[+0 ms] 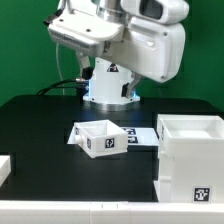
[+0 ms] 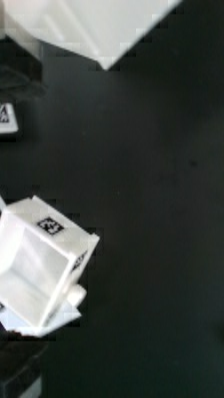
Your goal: Assemble drawer
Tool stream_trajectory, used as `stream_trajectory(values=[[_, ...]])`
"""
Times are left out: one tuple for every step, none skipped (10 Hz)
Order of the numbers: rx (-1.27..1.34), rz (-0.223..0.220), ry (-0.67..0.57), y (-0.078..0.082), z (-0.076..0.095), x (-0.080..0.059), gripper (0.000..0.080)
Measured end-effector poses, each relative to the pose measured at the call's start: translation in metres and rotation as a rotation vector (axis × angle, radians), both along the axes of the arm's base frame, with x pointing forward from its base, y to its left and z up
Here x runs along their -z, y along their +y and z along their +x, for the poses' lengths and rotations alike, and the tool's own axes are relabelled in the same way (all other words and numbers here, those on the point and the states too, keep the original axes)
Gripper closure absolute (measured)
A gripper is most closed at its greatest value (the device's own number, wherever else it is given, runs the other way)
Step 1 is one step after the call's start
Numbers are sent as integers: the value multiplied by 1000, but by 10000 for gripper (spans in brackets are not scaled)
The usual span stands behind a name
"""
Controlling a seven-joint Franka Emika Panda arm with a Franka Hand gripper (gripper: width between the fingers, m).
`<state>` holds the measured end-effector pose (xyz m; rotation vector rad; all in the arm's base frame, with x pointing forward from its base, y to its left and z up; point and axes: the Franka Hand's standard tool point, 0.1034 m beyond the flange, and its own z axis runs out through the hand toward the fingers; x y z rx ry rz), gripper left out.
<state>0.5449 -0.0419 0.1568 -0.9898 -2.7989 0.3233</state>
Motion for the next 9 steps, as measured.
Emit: stream_trajectory(values=[[128, -32, 7, 2, -4, 7, 150], [218, -59, 15, 5, -6, 7, 150], [296, -82, 3, 7, -2, 2, 150], [346, -93, -5, 6, -2, 3, 150], [383, -103, -10, 6, -3, 4, 150], [428, -115, -15, 5, -4, 4, 150], [456, -128, -4, 3, -12, 5, 150], [474, -116, 20, -1, -28, 11, 150], [500, -102, 53, -6, -49, 17, 150]])
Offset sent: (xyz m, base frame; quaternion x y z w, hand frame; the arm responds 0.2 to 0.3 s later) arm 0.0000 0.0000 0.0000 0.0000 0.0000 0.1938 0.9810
